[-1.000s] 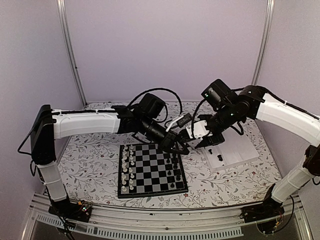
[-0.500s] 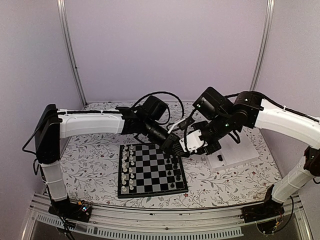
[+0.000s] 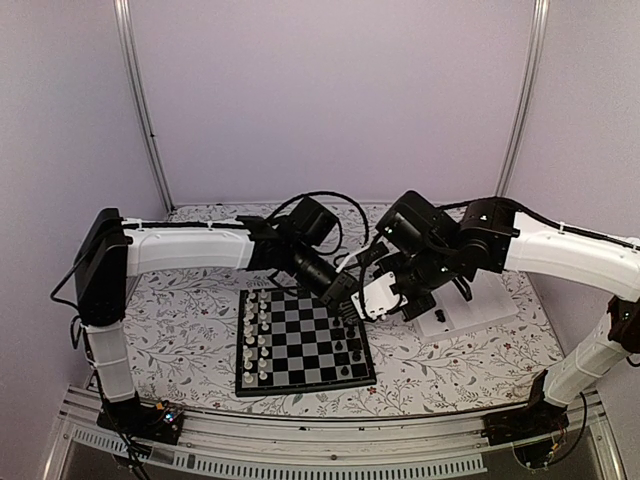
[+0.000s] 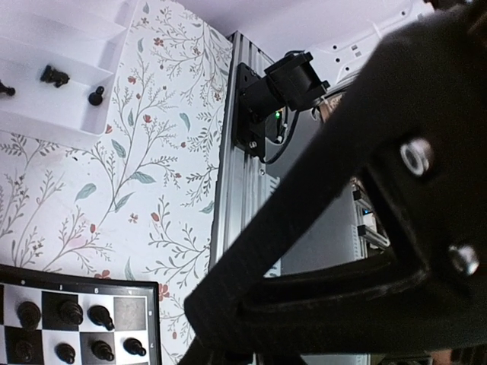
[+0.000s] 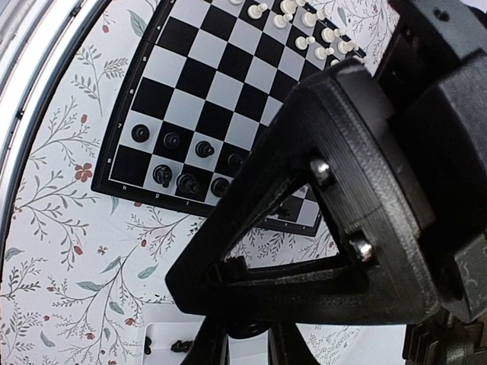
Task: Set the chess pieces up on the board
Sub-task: Place the chess piece on the chessboard.
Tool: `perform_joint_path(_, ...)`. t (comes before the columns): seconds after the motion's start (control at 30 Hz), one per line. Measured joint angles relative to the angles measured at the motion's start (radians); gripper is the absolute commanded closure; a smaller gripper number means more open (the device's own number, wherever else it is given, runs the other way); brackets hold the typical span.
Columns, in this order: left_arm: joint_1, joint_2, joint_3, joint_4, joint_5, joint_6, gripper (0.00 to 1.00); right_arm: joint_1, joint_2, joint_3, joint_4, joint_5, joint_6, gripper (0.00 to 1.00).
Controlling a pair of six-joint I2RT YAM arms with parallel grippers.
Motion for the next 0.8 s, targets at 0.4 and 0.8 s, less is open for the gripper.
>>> perform_joint_path(0.4, 0.027, -0.171, -0.171, 0.032, -0.148, 0.027, 0.62, -0.145, 0.000, -0.029, 0.020, -0.180, 0.060, 0.92)
perform_joint_path(0.8, -0.076, -0.531, -0.457, 0.464, -0.686, 0.211, 0.56, -0.444, -0.006, -0.029, 0.099, -0.880, 0.325, 0.91)
